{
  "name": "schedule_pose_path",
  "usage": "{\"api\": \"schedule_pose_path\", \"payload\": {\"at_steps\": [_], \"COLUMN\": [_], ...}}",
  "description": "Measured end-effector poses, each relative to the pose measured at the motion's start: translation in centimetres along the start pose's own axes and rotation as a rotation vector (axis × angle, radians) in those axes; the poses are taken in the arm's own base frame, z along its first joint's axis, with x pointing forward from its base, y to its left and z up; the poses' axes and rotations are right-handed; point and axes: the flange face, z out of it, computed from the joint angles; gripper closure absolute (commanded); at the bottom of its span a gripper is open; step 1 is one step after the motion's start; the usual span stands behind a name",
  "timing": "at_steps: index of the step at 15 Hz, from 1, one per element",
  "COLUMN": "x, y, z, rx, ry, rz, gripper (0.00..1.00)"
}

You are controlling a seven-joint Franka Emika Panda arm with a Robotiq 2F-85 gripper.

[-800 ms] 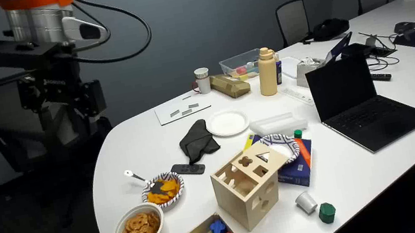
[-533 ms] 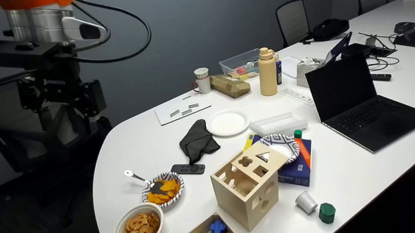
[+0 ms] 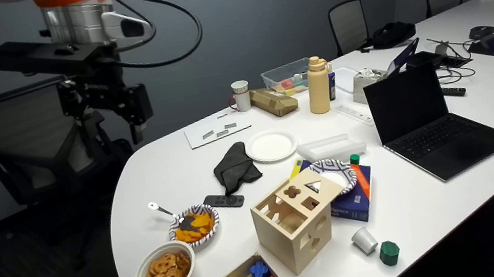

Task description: Close the wooden box

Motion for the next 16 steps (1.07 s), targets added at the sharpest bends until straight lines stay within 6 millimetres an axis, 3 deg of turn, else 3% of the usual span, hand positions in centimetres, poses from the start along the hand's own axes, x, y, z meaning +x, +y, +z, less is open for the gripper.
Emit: {"api": "schedule_pose_path", "payload": {"at_steps": [9, 13, 16], "x": [10.7, 15.0, 16.8], "y": [10.8, 15.6, 19.1], "z": [0.7, 2.5, 4.4], "rx": [-0.079, -0.109, -0.125], "ry": [0.197, 0.289, 0.350], "rz": [0.233, 0.314, 0.386], "gripper": [0.00, 0.00, 0.00]}}
